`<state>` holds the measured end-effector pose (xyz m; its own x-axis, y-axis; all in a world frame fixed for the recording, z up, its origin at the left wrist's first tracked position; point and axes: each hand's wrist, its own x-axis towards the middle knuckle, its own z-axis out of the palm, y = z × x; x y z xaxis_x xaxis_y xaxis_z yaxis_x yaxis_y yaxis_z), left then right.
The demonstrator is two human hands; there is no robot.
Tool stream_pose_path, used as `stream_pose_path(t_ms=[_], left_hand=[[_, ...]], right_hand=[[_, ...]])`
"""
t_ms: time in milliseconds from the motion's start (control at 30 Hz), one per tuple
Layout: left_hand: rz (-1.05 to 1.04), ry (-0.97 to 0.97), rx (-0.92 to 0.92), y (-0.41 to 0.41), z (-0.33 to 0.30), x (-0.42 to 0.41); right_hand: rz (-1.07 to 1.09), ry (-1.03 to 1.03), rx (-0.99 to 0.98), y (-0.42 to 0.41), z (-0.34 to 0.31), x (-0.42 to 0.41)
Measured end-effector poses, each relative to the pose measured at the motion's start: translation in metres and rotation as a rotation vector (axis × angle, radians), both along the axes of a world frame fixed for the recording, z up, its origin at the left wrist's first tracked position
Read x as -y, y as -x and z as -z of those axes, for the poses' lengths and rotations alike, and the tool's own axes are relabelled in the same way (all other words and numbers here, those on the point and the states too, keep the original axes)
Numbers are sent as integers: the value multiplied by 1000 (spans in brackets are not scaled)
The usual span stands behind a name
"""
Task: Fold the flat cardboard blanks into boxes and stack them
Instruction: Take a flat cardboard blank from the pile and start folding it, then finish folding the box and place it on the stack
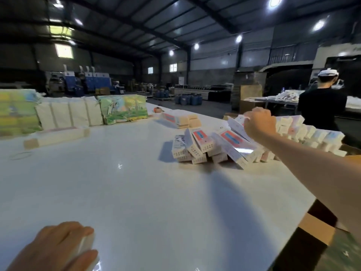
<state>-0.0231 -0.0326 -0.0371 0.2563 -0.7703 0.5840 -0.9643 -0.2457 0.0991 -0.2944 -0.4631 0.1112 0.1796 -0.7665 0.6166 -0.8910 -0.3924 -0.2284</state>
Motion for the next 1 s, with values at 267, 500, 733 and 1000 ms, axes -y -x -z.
stream_pose_path(t_ms=[267,500,733,1000], left_hand=[[-146,-260,-164,38,-31,-20],[-175,-327,-130,29,-20,-15],[-140,-270,-324,27,-29,-21],[-633,-258,-280,-84,-98,-70]], right_hand=[[-1063,-41,-27,-139,31,-228],[-1139,-118,-292,-164,129,-284],[-1165,-127,-168,-169,137,-274],[-1190,-60,-129,-173,137,-269]])
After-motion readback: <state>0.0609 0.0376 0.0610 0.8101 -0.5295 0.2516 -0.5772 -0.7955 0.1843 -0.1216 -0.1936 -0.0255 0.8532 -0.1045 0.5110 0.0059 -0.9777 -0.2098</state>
